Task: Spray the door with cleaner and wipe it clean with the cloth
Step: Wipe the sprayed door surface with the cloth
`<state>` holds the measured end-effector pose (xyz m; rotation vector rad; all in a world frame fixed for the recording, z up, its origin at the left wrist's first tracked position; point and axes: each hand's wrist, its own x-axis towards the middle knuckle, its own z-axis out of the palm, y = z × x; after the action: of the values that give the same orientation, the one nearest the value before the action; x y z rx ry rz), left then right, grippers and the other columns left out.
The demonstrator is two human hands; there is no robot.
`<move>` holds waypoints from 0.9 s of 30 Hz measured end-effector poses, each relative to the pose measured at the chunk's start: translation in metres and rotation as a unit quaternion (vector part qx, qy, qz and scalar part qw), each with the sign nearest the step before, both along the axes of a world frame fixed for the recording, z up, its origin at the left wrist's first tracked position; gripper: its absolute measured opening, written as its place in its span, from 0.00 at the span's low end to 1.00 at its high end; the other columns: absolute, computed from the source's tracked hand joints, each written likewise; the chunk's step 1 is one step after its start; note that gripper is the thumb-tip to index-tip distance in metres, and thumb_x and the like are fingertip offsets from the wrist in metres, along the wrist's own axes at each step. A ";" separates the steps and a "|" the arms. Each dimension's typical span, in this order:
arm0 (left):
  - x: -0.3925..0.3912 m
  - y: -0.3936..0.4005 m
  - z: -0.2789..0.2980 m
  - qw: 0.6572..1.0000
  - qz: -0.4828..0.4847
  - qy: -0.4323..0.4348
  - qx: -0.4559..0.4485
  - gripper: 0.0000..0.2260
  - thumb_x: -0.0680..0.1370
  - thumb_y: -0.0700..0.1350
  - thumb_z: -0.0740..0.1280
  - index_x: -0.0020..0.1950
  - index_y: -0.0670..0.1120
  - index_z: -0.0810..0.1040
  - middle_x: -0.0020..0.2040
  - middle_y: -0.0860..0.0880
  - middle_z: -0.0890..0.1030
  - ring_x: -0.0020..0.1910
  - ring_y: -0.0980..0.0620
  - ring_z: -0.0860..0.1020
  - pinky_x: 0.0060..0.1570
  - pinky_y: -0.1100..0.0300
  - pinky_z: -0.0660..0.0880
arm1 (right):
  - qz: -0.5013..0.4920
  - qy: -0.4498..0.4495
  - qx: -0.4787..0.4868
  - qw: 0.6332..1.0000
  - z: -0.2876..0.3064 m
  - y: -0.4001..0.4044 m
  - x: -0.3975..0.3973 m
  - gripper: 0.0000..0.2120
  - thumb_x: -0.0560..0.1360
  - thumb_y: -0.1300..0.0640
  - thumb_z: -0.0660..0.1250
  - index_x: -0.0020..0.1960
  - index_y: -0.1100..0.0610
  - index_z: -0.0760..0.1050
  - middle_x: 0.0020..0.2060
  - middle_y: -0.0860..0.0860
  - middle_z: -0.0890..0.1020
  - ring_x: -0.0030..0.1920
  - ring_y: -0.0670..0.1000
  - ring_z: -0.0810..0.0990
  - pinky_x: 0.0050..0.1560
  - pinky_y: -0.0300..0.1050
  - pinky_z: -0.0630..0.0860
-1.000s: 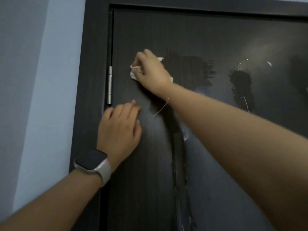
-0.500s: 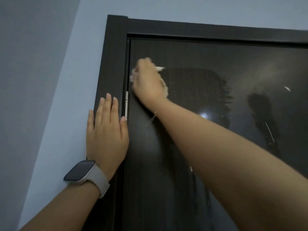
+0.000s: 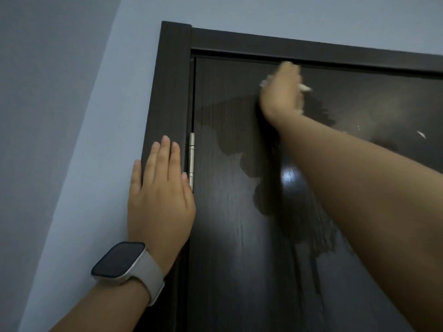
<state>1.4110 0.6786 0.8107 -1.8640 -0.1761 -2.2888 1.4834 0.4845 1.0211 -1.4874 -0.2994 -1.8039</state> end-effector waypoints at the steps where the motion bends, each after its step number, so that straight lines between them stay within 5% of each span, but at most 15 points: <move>1: 0.000 0.000 0.000 1.000 0.001 -0.001 0.001 0.24 0.81 0.46 0.50 0.76 0.40 0.63 0.77 0.43 0.63 0.76 0.45 0.61 0.73 0.43 0.59 | -0.010 -0.022 -0.052 0.998 0.002 0.026 -0.011 0.17 0.80 0.52 0.60 0.65 0.59 0.67 0.64 0.57 0.71 0.64 0.56 0.72 0.58 0.50 0.71; 4: 0.000 0.000 0.000 1.000 0.005 -0.009 -0.001 0.24 0.80 0.46 0.51 0.76 0.40 0.64 0.76 0.42 0.64 0.75 0.44 0.63 0.72 0.43 0.61 | -0.024 -0.106 -0.203 0.973 0.008 0.092 -0.034 0.14 0.81 0.55 0.59 0.63 0.60 0.68 0.62 0.58 0.72 0.61 0.55 0.71 0.60 0.48 0.67; 7: 0.000 0.000 0.000 1.000 0.005 -0.007 0.001 0.24 0.80 0.46 0.51 0.75 0.40 0.64 0.76 0.42 0.64 0.75 0.45 0.63 0.72 0.43 0.61 | 0.084 -0.145 -0.242 0.956 0.016 0.078 -0.029 0.09 0.79 0.58 0.61 0.56 0.61 0.73 0.57 0.58 0.74 0.58 0.56 0.73 0.58 0.47 0.68; 14: 0.000 0.002 0.000 1.000 -0.012 0.000 0.003 0.24 0.81 0.47 0.49 0.76 0.40 0.64 0.76 0.43 0.64 0.75 0.45 0.63 0.72 0.43 0.61 | 0.056 -0.016 0.076 0.995 0.032 -0.059 0.039 0.14 0.81 0.54 0.58 0.61 0.60 0.72 0.65 0.59 0.70 0.65 0.59 0.69 0.66 0.52 0.65; 18: 0.001 0.000 0.000 1.000 -0.013 0.000 -0.001 0.24 0.81 0.47 0.49 0.76 0.41 0.64 0.76 0.43 0.64 0.75 0.46 0.63 0.72 0.43 0.61 | 0.059 0.037 0.140 0.988 0.041 -0.054 0.032 0.17 0.81 0.54 0.59 0.67 0.62 0.68 0.69 0.59 0.66 0.68 0.60 0.67 0.68 0.54 0.63; 22: 0.002 0.001 0.001 1.000 0.001 -0.001 -0.003 0.24 0.81 0.47 0.50 0.75 0.40 0.65 0.76 0.43 0.65 0.75 0.45 0.63 0.71 0.42 0.63 | 0.061 -0.024 -0.002 0.998 0.055 0.008 -0.001 0.16 0.80 0.56 0.59 0.65 0.62 0.72 0.65 0.60 0.70 0.66 0.60 0.69 0.66 0.51 0.65; 27: 0.001 0.000 0.002 1.000 0.006 0.002 -0.009 0.24 0.80 0.47 0.51 0.75 0.40 0.66 0.75 0.43 0.66 0.74 0.45 0.65 0.69 0.41 0.66 | 0.161 -0.143 -0.141 0.966 0.065 0.098 -0.030 0.08 0.78 0.61 0.63 0.55 0.60 0.77 0.59 0.58 0.74 0.58 0.55 0.74 0.58 0.43 0.70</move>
<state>1.4117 0.6783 0.8126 -1.8718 -0.2080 -2.2836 1.4531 0.5828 1.0863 -1.2671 -0.9208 -1.7550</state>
